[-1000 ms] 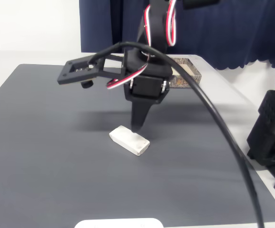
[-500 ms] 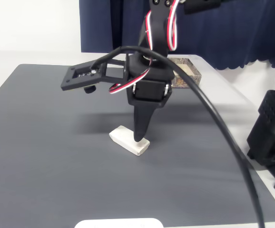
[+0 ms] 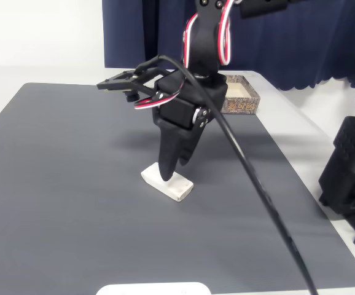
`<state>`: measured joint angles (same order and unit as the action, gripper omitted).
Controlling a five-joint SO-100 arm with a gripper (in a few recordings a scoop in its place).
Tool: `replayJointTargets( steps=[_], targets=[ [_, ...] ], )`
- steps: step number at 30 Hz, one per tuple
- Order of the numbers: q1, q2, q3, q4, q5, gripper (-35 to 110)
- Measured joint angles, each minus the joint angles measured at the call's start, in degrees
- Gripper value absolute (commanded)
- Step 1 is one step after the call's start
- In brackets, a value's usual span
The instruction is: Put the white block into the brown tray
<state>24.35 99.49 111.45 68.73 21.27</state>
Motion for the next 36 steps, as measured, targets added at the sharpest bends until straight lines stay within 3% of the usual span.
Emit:
replayJointTargets(
  steps=[15,36],
  targets=[
    [2.1,0.9,0.2,0.0,-1.2,42],
    [2.1,-1.8,0.4,0.0,-0.4,40]
  ],
)
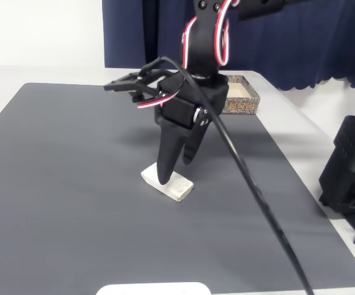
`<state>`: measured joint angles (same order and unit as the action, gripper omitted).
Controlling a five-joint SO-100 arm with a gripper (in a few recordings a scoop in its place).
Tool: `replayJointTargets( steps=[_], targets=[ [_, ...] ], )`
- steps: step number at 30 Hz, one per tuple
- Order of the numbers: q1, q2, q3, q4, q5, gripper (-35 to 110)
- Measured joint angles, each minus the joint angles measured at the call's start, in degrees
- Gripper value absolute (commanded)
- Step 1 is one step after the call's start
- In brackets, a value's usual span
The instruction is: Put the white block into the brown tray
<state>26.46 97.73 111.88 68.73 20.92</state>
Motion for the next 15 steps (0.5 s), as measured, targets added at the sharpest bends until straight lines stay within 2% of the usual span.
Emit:
replayJointTargets(
  steps=[15],
  targets=[
    [-0.2,-5.7,-3.6,-0.4,0.8,40]
  ],
)
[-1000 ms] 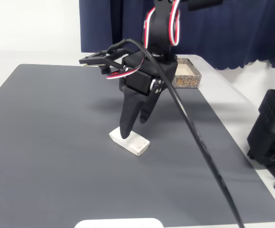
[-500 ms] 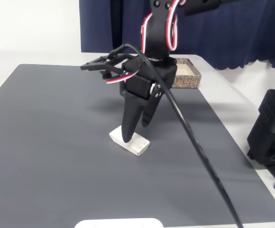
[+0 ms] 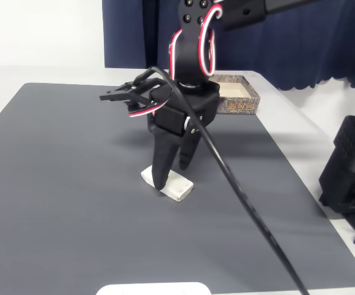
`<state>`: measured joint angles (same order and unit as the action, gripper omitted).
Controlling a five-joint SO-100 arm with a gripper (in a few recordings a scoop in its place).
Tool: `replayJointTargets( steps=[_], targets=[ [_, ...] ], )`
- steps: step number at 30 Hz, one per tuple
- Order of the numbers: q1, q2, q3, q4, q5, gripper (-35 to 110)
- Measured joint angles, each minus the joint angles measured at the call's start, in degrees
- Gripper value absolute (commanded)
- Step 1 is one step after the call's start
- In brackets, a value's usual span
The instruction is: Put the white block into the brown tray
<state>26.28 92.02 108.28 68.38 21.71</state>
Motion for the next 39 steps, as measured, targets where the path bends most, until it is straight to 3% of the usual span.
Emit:
replayJointTargets(
  steps=[39],
  targets=[
    [-0.9,-3.1,-2.2,-2.3,-2.1,36]
  ],
)
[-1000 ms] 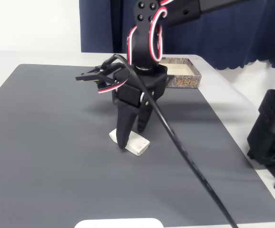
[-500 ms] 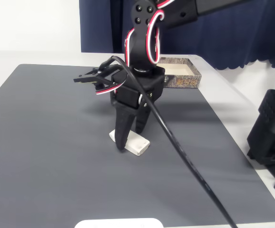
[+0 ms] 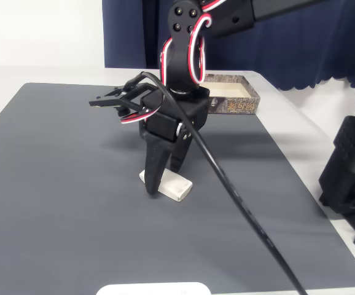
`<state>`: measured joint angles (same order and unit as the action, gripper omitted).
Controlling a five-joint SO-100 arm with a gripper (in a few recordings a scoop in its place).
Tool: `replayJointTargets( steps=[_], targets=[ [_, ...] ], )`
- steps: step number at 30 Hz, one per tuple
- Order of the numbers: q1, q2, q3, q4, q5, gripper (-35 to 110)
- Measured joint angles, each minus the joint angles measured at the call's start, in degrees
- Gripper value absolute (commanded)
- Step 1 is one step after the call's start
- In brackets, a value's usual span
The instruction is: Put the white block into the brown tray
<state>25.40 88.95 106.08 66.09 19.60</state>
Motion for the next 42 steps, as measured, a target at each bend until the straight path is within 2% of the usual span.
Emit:
replayJointTargets(
  steps=[15,42],
  targets=[
    [0.0,0.0,0.0,0.0,1.0,24],
    [-0.3,-0.4,-0.7,0.9,1.2,17]
  ],
)
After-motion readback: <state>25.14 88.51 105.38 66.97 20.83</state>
